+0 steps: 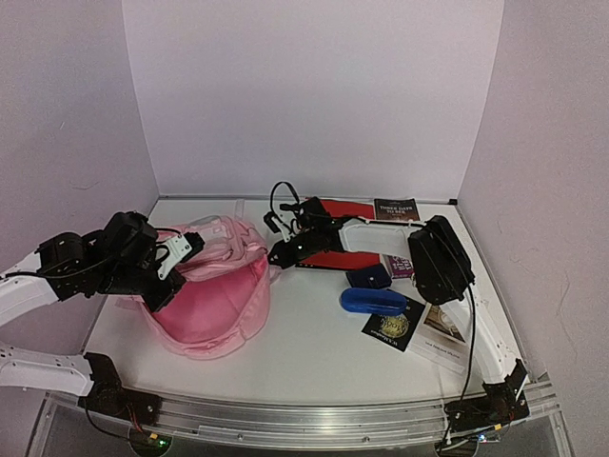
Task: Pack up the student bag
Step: Unzip the student bag at the center of the board.
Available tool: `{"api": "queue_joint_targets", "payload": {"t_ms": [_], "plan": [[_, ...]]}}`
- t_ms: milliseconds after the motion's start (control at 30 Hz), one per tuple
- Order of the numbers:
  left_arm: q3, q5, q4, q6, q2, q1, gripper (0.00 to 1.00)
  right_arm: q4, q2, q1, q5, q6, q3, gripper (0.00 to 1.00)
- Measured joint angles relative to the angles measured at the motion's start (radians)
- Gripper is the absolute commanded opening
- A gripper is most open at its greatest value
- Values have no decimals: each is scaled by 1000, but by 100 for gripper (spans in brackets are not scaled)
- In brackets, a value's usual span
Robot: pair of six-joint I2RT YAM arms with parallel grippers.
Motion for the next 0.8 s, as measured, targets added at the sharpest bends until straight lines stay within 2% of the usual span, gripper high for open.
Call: {"api": "queue_joint_targets", "payload": {"t_ms": [100,267,367,500,567,667,733,800], "plan": [[0,-10,-3,-1,-30,1,0,2,47,10,-2,19,73,2],[0,-42,-6,-15,-23,1,0,7,89,16,22,52,147,25],[1,-90,11,-24,59,-3,0,8,86,-1,50,61,135,40],[-1,-148,93,-17,249,-3,3,0,23,-36,76,61,27,70],[-2,-143,155,-5,333,27,6,-8,-35,-53,82,52,-43,82],[-2,-104,242,8,409,125,28,-16,-155,-76,91,46,-155,87],[3,-98,271,14,441,179,47,-18,-246,-95,91,45,-223,87],[24,-94,276,13,470,206,57,-13,-322,-112,91,43,-273,88]]}}
